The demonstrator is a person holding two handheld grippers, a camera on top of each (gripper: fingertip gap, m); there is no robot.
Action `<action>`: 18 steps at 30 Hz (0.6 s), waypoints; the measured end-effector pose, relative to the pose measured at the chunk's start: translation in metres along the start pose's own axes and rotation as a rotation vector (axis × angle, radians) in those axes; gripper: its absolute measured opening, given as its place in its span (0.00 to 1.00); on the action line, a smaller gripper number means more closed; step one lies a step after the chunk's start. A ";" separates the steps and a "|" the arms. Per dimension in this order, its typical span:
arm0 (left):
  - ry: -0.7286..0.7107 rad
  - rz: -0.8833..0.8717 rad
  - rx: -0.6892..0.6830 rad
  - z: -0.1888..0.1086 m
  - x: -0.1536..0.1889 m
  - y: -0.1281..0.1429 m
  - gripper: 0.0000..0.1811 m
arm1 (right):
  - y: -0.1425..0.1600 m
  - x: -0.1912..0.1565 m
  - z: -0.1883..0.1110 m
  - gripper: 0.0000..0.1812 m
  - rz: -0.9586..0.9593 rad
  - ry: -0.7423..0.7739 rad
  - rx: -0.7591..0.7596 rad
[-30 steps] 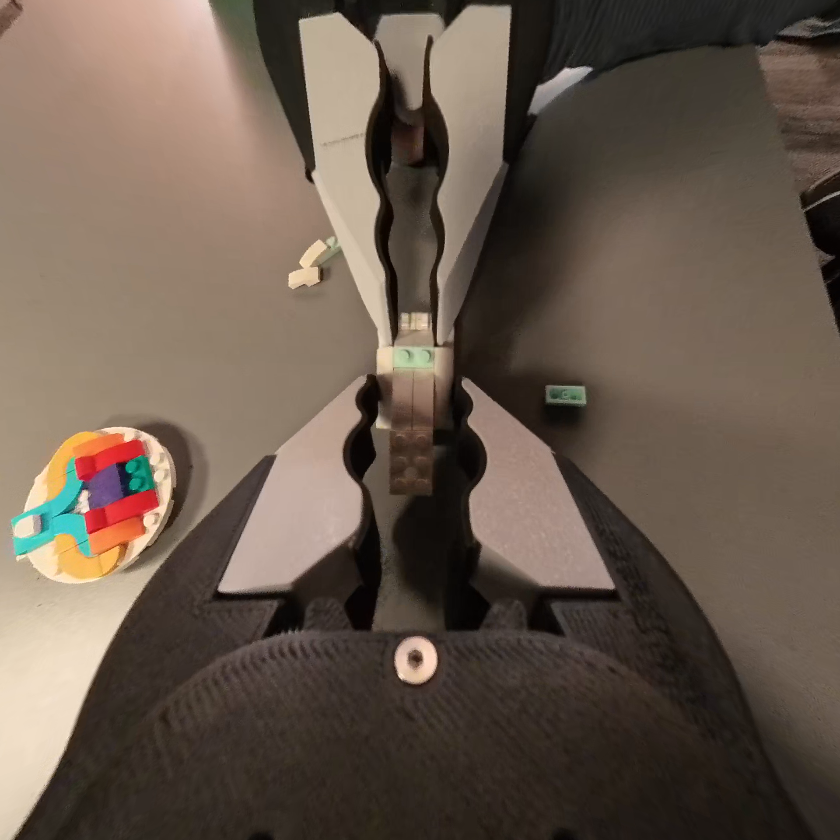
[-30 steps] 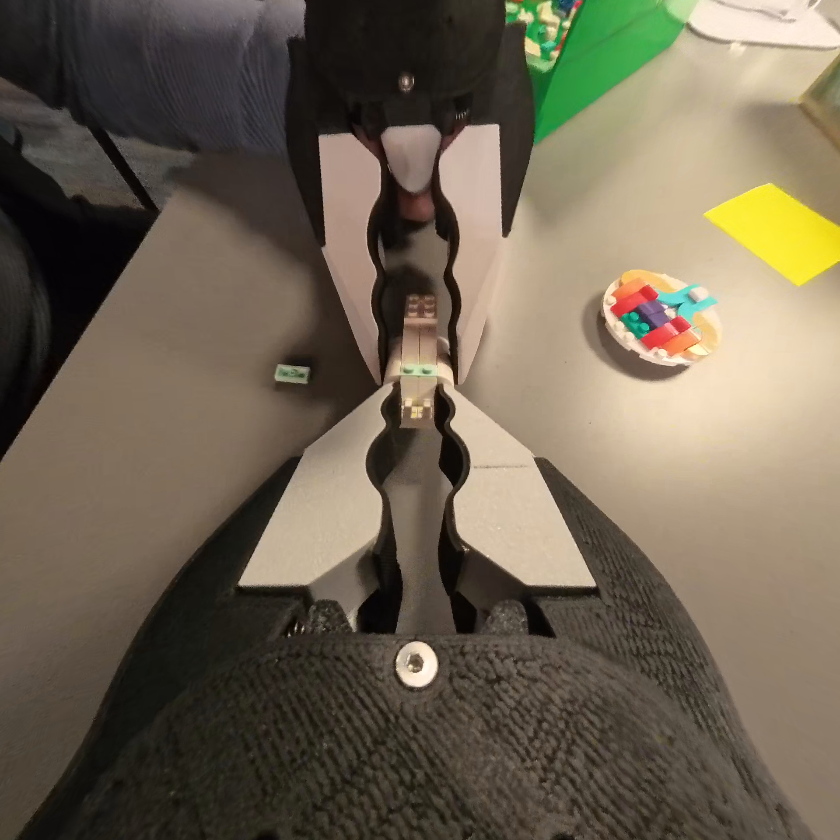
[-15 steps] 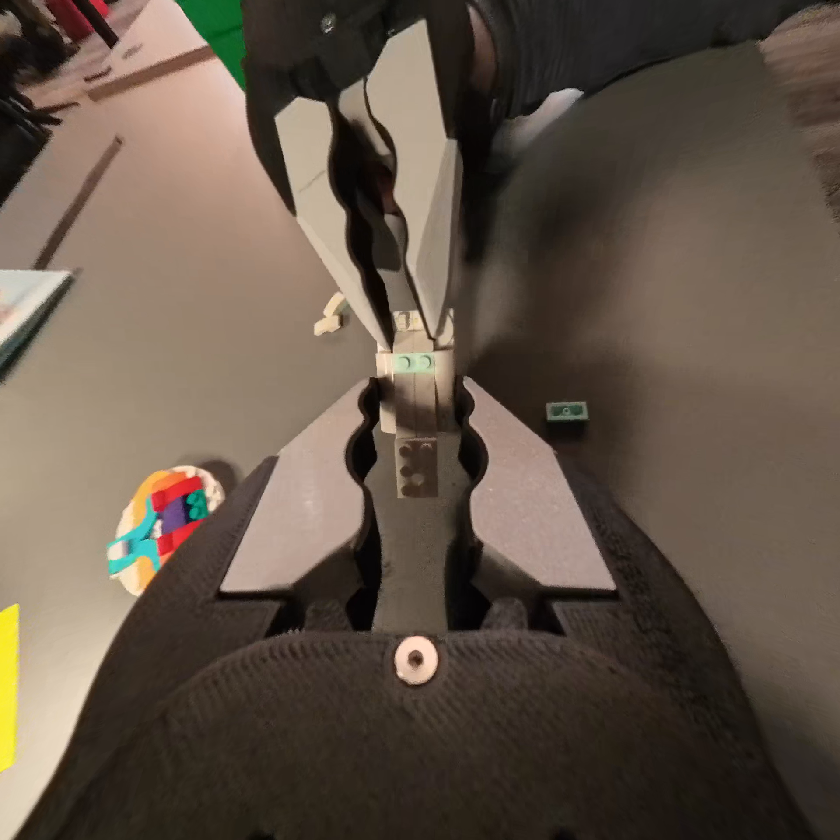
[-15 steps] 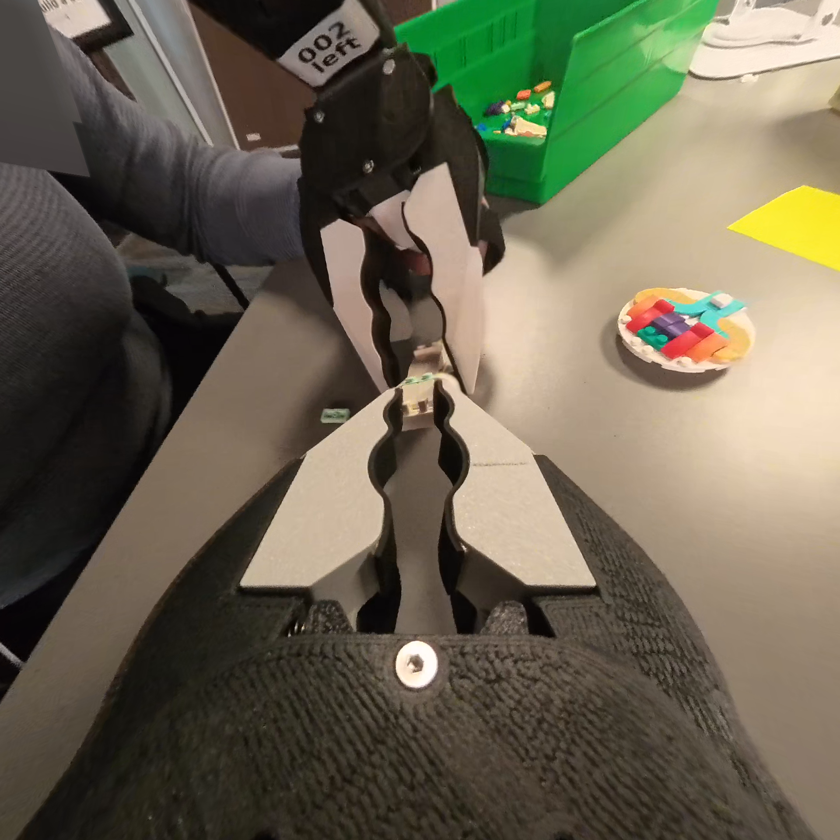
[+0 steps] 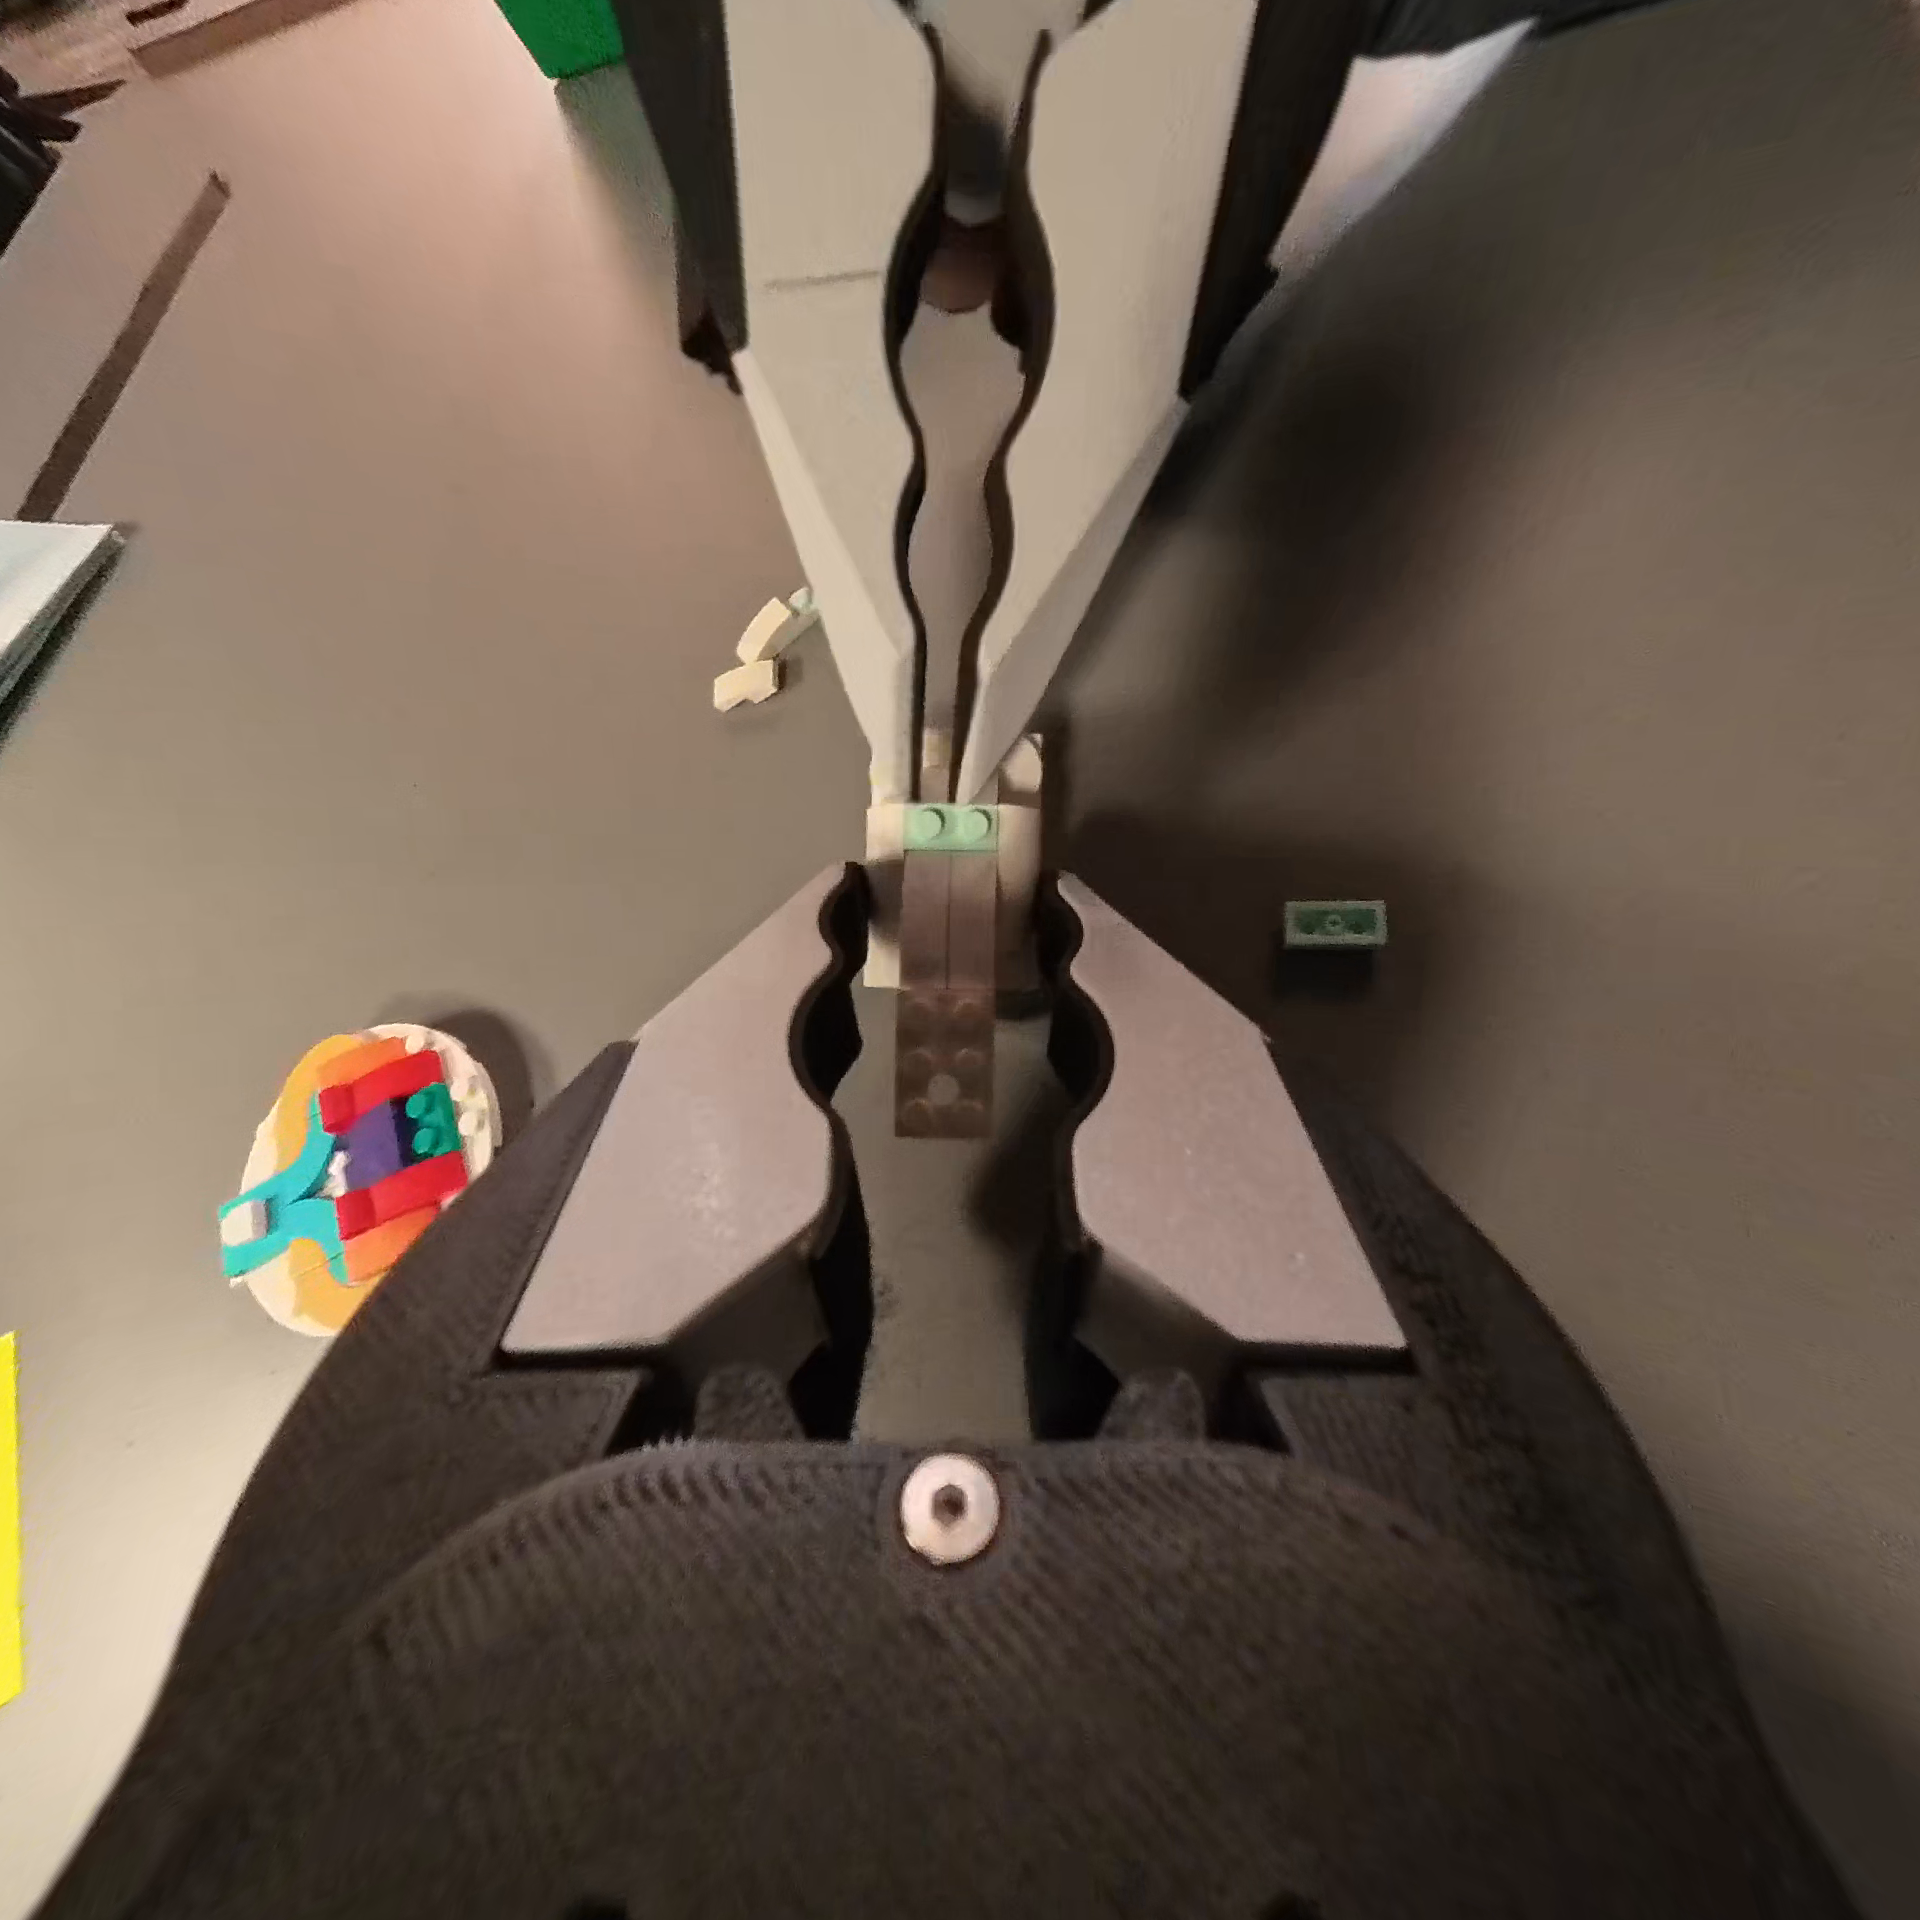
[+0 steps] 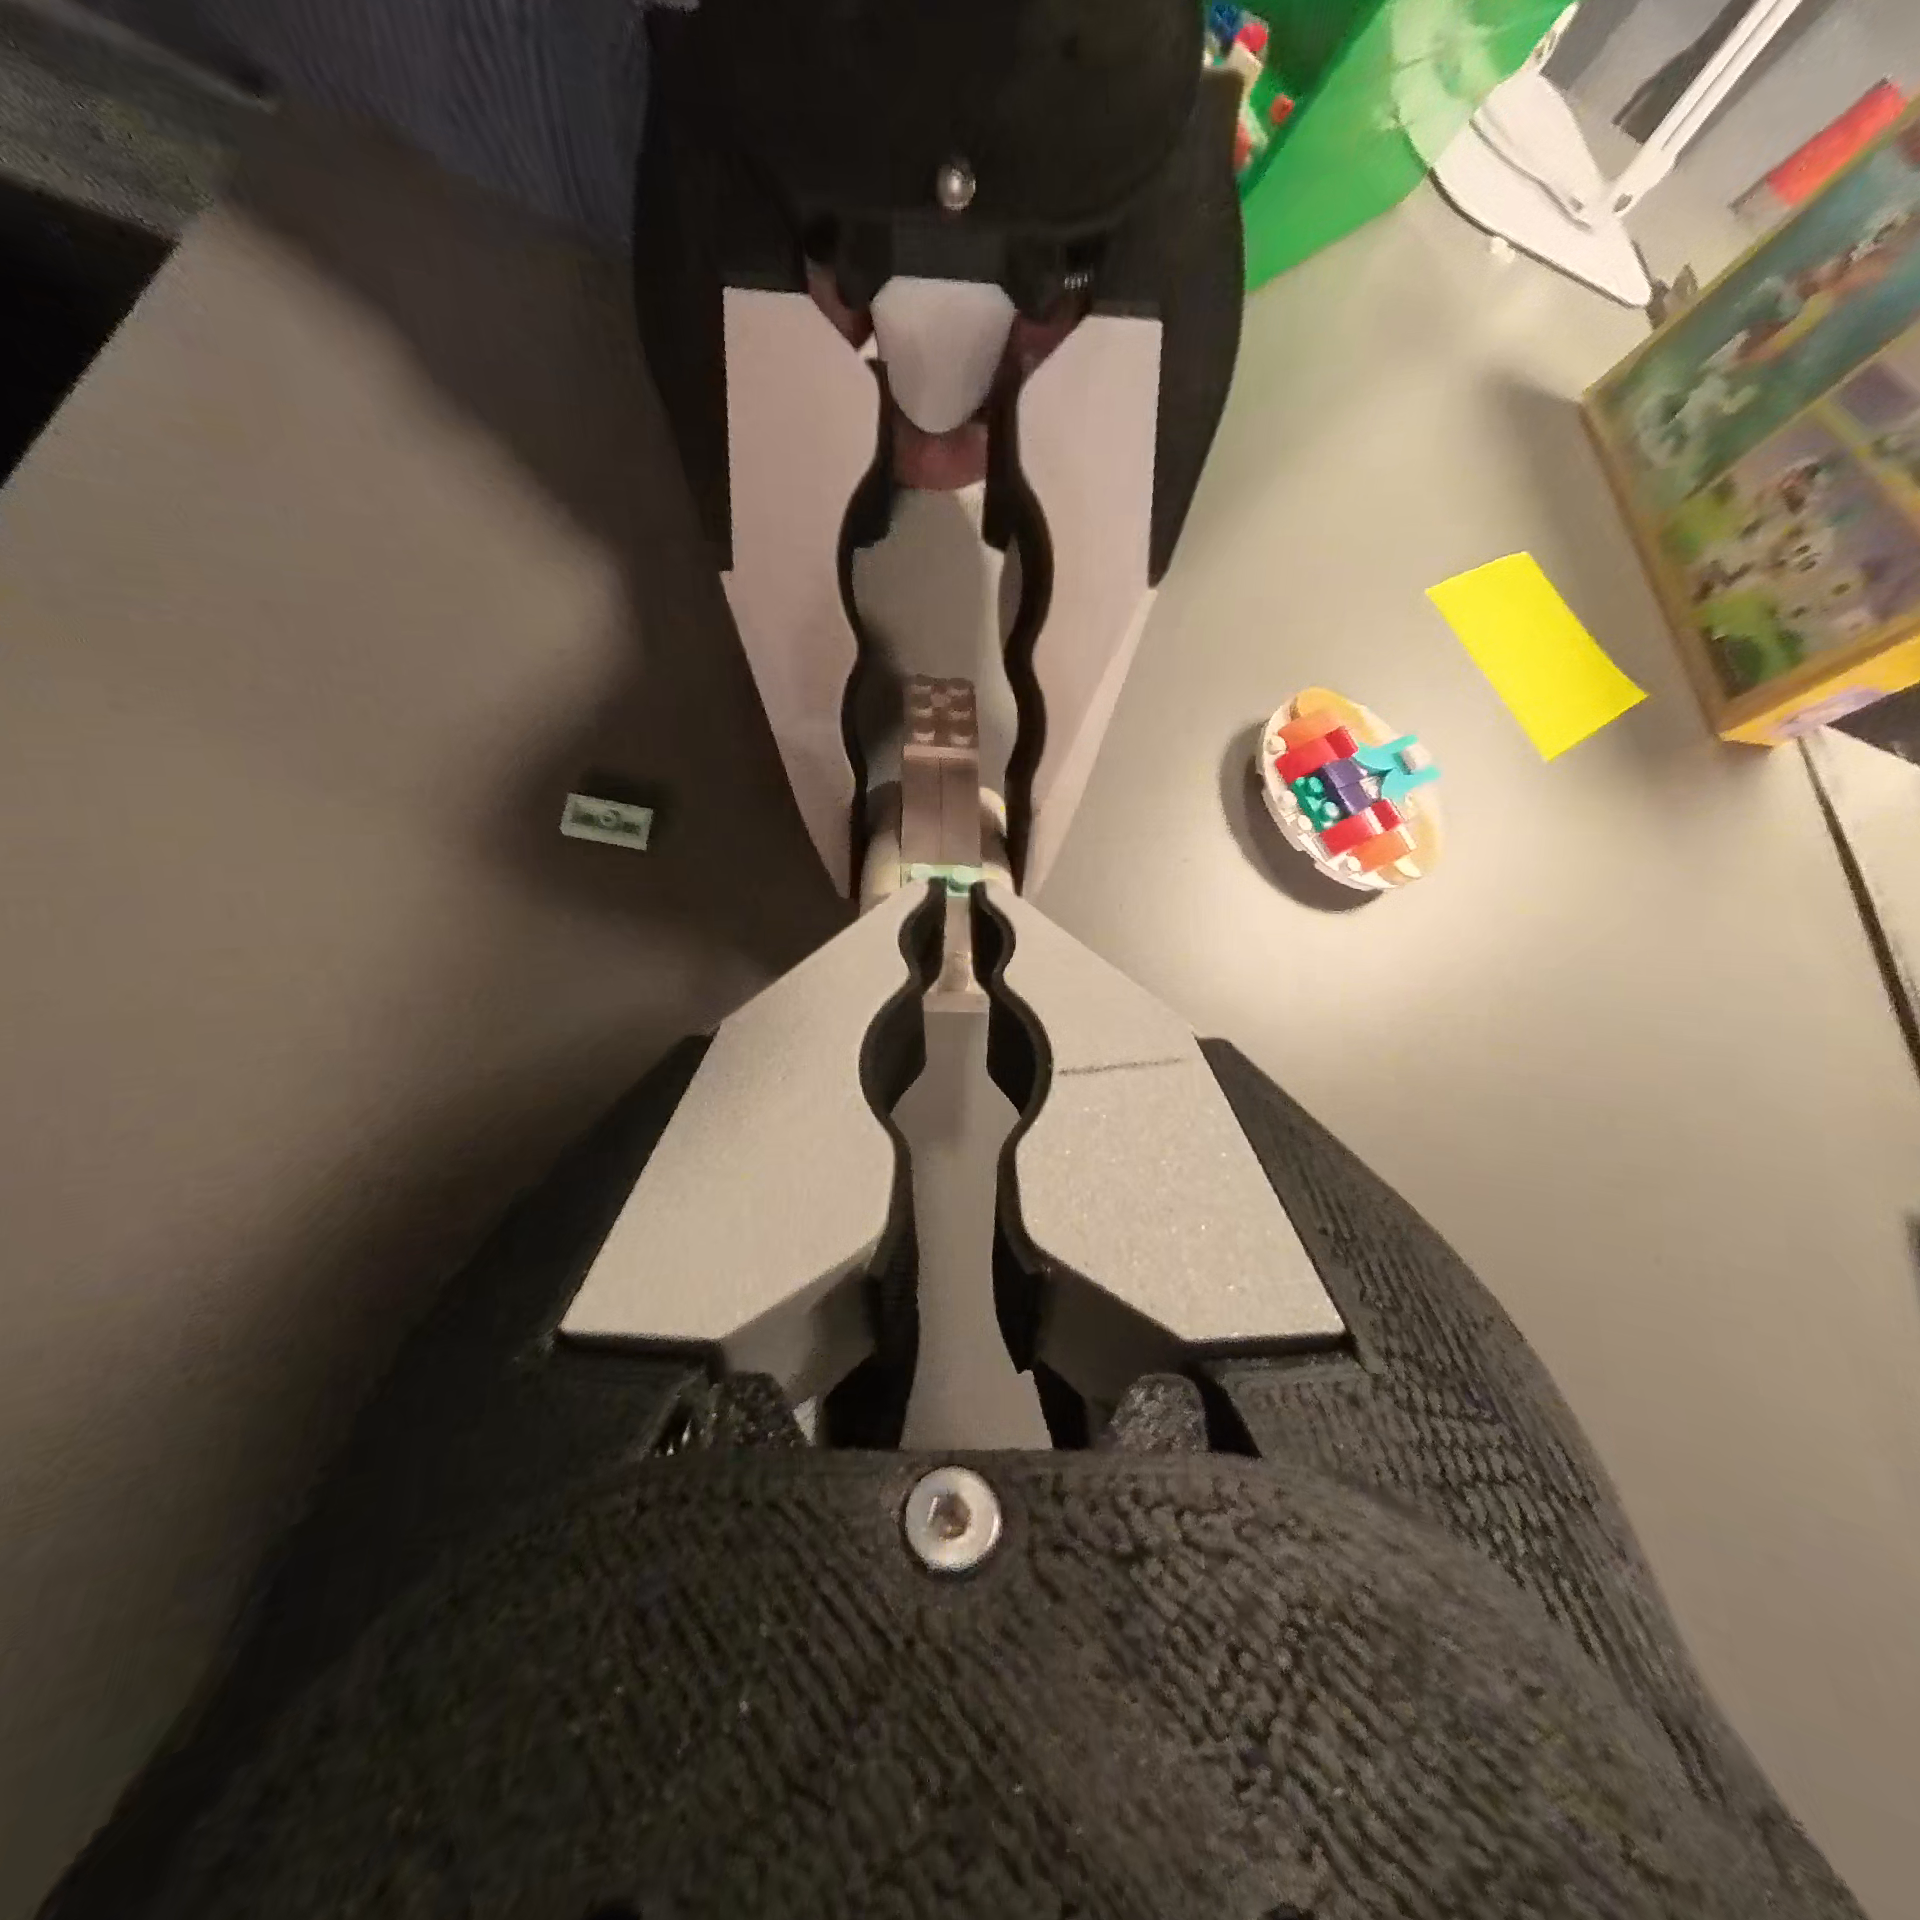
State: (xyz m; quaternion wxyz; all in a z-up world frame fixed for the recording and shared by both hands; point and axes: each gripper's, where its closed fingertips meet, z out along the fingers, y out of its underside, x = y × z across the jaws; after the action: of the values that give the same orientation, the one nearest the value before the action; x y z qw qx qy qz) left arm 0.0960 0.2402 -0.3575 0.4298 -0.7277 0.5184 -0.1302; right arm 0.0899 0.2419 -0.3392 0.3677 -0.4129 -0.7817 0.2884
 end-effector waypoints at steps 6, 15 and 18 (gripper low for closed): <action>-0.021 0.008 0.040 -0.004 -0.004 -0.007 0.18 | -0.003 0.002 -0.006 0.10 0.120 -0.043 0.046; -0.032 0.029 0.061 -0.005 -0.005 -0.006 0.17 | 0.004 -0.002 -0.003 0.07 -0.018 0.021 -0.060; -0.070 0.056 -0.013 -0.002 -0.009 0.005 0.17 | 0.008 0.000 0.003 0.07 -0.122 0.106 -0.143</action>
State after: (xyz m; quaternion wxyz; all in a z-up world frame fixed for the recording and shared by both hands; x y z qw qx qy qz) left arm 0.0881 0.2466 -0.3579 0.4466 -0.7196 0.5242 -0.0893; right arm 0.0909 0.2454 -0.3474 0.3952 -0.4044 -0.8034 0.1865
